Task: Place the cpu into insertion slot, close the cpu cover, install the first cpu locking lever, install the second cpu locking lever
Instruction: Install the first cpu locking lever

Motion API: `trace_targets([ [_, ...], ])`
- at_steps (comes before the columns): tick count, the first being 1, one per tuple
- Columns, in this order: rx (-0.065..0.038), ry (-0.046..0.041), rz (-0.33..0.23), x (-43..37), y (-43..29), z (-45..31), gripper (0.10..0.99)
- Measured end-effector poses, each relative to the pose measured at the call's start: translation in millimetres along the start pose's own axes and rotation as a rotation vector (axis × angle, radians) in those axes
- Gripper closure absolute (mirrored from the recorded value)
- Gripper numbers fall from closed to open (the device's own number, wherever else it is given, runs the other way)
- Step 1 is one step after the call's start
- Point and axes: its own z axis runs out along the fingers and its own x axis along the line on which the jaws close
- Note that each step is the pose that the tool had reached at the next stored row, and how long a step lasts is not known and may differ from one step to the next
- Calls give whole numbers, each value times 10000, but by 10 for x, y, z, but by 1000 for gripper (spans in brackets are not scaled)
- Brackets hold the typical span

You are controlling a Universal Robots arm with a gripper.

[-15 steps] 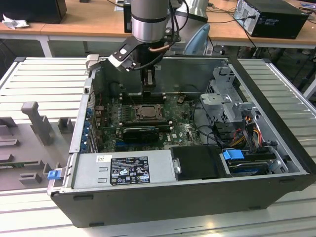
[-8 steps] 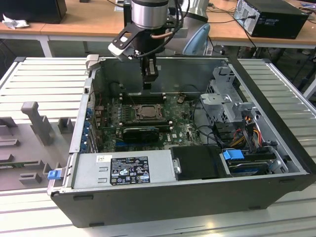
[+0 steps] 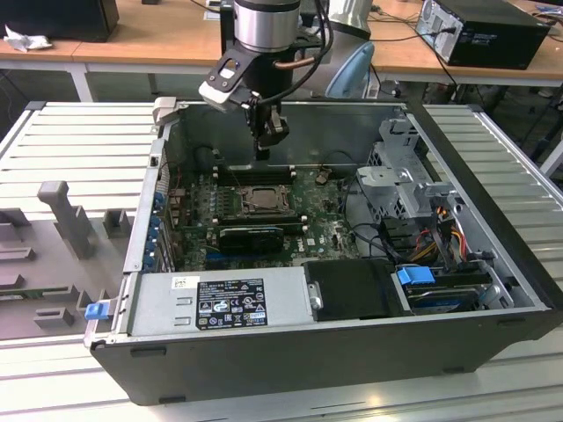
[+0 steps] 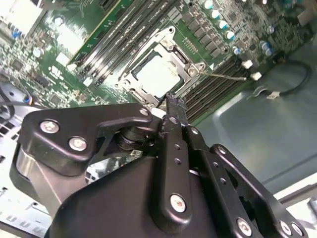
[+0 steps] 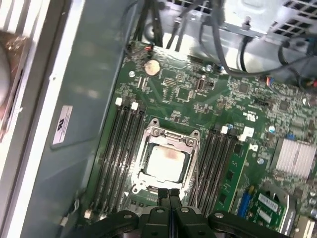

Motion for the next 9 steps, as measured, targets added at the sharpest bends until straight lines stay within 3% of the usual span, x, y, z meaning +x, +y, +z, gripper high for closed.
trace_targets([
  [9,8,3,-1829,0,0,4,980],
])
